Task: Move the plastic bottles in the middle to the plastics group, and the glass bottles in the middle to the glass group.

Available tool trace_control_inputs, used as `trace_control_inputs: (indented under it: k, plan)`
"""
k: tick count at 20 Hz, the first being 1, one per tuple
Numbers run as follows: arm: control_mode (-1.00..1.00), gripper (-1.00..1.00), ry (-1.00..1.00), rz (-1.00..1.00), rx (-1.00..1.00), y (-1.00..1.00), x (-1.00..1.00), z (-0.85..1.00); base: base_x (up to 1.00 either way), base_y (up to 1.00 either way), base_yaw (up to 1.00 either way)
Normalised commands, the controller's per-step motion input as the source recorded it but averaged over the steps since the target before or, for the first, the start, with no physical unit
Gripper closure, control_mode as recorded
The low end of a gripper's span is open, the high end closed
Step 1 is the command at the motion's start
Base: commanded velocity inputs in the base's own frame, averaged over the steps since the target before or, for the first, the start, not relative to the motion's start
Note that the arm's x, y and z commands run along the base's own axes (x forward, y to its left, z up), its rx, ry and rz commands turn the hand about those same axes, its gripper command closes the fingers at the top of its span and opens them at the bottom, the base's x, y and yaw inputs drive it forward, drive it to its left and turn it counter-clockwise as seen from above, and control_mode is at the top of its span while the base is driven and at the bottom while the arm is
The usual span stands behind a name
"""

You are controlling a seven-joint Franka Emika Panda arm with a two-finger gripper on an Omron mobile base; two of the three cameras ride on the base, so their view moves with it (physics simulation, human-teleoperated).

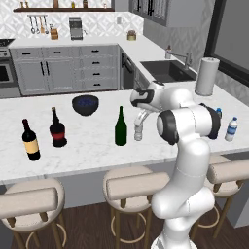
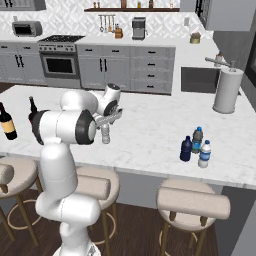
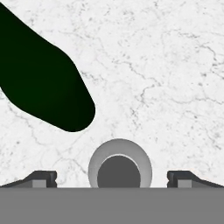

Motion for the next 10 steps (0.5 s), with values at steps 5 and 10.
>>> trace_control_inputs:
  k: [5, 10]
  plan:
    - [-1.00, -1.00, 0.00, 0.00, 0.00, 0.00, 0.13, -0.03, 0.00, 0.00, 0.00]
    - [-1.00, -1.00, 0.00, 0.00, 0.00, 0.00, 0.04, -0.02, 0.00, 0.00, 0.00]
